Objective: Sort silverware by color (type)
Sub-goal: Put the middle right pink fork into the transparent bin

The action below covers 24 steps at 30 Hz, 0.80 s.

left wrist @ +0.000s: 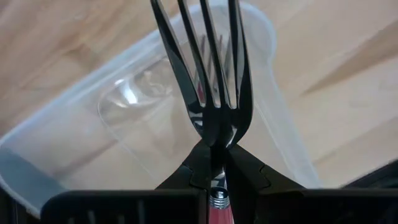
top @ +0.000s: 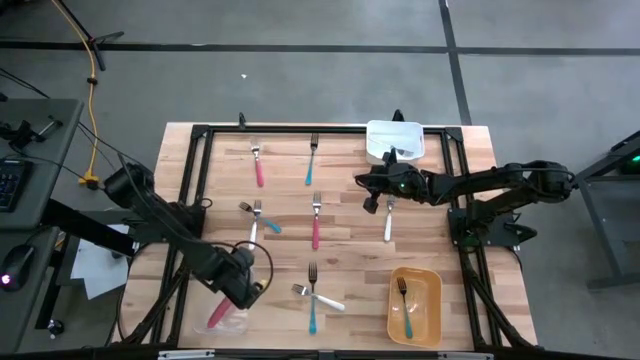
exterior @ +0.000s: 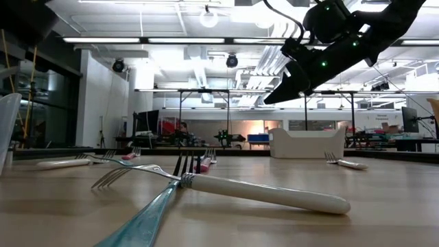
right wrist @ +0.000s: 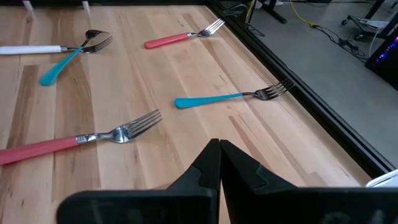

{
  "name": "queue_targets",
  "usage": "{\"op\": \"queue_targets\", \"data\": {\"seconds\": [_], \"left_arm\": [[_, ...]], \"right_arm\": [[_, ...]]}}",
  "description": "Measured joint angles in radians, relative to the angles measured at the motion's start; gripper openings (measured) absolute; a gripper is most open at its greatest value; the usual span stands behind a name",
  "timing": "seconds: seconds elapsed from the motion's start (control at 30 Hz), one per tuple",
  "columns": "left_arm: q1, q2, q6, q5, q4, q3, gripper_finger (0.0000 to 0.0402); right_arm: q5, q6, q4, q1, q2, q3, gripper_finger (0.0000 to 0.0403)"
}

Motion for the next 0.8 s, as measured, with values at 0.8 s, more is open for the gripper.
{"op": "queue_targets", "data": {"seconds": [0.8], "left_arm": [[0.038,0.011,0.182,0.155,0.02,0.0,0.0098]], "right_arm": [[-0.008,-0.001,-0.013,0.0,0.0,0.0,0.0]]}}
